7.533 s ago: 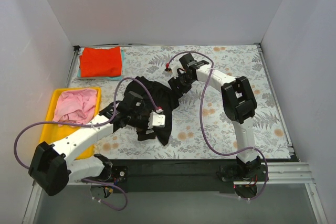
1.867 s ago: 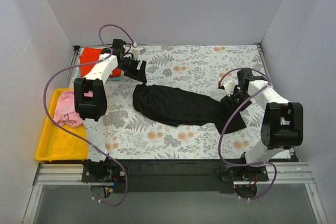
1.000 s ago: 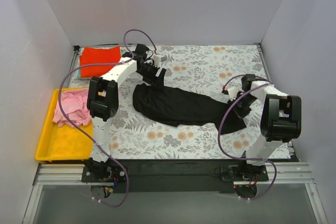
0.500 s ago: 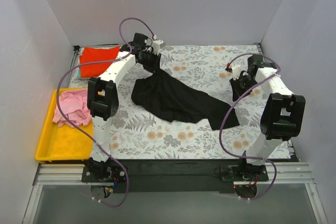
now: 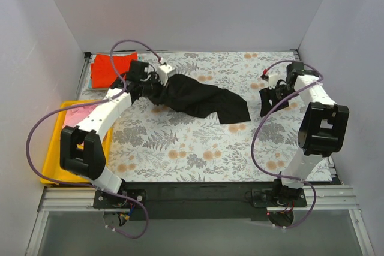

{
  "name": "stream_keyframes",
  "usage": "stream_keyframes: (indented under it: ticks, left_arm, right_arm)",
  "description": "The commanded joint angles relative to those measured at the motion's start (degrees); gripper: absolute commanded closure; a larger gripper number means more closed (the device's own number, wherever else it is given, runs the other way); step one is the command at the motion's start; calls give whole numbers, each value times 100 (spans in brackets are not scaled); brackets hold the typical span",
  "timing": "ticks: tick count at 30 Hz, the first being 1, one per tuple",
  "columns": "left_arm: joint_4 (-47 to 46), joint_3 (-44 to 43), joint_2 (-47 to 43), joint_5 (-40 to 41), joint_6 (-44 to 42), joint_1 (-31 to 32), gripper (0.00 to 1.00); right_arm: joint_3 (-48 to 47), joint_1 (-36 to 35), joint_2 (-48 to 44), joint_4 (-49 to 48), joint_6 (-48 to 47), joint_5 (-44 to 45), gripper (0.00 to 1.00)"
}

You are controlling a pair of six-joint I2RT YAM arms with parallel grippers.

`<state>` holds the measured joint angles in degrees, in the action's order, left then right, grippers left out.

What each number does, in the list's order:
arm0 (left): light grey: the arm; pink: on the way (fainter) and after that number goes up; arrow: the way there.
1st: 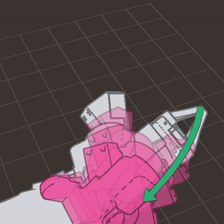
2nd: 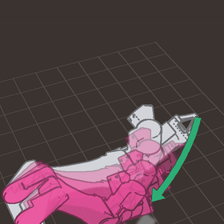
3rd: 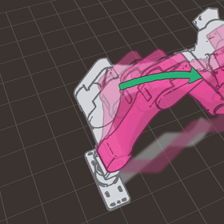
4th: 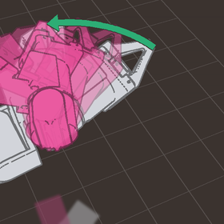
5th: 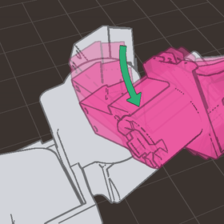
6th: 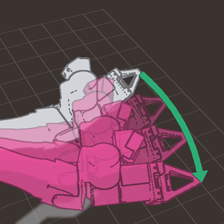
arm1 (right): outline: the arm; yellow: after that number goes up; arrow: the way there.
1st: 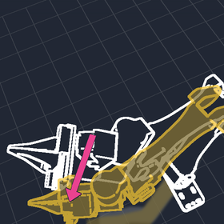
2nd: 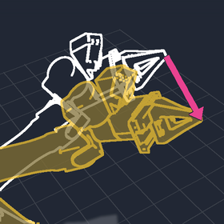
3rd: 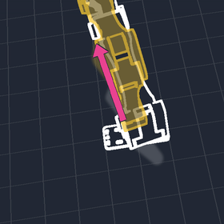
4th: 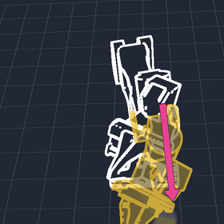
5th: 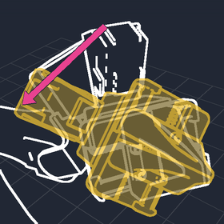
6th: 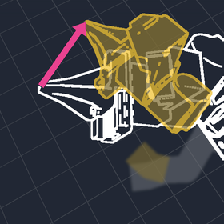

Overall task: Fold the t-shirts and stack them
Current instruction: Flatten the tshirt out

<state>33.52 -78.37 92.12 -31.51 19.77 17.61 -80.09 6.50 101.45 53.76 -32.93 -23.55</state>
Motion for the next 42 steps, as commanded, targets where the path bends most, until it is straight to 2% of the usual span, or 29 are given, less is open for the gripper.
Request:
stream_keyframes:
  ticks: [1, 4, 8, 9, 10, 12, 13, 14, 16, 18, 20, 21, 22, 25, 33, 42]
  left_arm:
    - [-415, 1424, -632, -84, -500, 41, 100]
    - [-741, 2349, -1081, 205, -930, 164, 100]
    - [-847, 2948, -1231, 768, -1431, 164, 96]
    - [-829, 3011, -1240, 1004, -1571, 156, 85]
    - [-803, 3064, -1249, 1145, -1581, 155, 77]
    - [-689, 2977, -1284, 1270, -1441, 77, 47]
    - [-306, 2863, -1371, 809, -1458, -28, 39]
    - [-171, 2601, -1441, 465, -1389, -168, 24]
    - [5, 2424, -1660, -176, -1125, -555, 22]
    - [-29, 2274, -1793, -312, -1037, -740, 22]
    - [-91, 2186, -1864, -347, -958, -759, 22]
    - [-117, 2064, -1829, -330, -897, -750, 22]
    - [-143, 1984, -1681, -295, -757, -759, 23]
    - [-118, 1572, -1137, -102, -545, -750, 27]
    - [-662, 184, 498, 820, 272, -750, 28]
    - [-373, -1812, 2485, 813, 642, -521, 32]
  right_arm:
    - [248, -385, 121, -391, 435, -326, 31]
    - [276, -641, 348, -963, 821, -71, 31]
    - [56, -1080, 814, -1323, 990, 271, 35]
    - [29, -1151, 980, -1359, 990, 359, 36]
    - [-32, -1256, 1052, -1403, 1007, 456, 37]
    - [-129, -1318, 1280, -1421, 1043, 597, 39]
    - [-147, -1370, 1333, -1421, 1069, 632, 40]
    - [-147, -1397, 1351, -1438, 1078, 702, 40]
    - [-112, -1511, 1404, -1456, 1061, 834, 41]
    - [46, -1590, 1404, -1535, 999, 1062, 44]
    - [204, -1696, 1439, -1579, 938, 1168, 53]
    - [248, -1714, 1456, -1588, 937, 1177, 59]
    - [284, -1731, 1457, -1588, 929, 1186, 75]
    - [451, -1731, 1395, -1588, 902, 1186, 98]
    - [899, -1687, 492, -1517, 762, 1019, 99]
    - [961, -1468, 147, -1333, 744, 826, 99]
